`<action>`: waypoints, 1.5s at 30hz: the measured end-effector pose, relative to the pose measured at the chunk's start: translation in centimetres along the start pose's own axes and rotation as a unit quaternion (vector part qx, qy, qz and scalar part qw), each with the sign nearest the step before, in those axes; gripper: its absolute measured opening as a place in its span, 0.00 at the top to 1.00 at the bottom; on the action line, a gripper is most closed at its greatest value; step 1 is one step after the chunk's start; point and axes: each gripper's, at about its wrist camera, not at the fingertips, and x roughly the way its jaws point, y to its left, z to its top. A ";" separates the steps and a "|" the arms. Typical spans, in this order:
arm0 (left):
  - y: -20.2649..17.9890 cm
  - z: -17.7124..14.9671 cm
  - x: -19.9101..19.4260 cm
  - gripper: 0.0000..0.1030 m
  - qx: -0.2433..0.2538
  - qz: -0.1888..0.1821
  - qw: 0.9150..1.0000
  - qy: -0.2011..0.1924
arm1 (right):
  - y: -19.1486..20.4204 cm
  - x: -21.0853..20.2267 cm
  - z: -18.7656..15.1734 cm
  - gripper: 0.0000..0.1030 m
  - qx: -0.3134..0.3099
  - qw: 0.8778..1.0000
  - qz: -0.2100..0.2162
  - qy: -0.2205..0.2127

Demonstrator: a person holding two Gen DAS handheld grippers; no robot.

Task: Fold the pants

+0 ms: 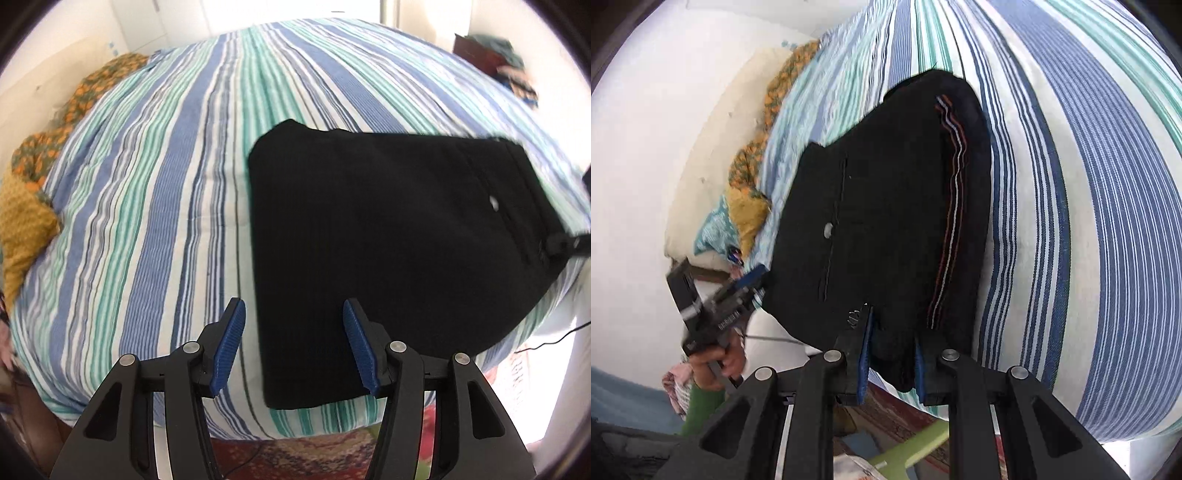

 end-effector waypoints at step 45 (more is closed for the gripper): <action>-4.3 0.0 -1.7 0.26 -0.011 -0.019 1.000 -0.012 | 10.0 -1.7 0.6 0.21 -0.146 0.963 -0.170 -0.149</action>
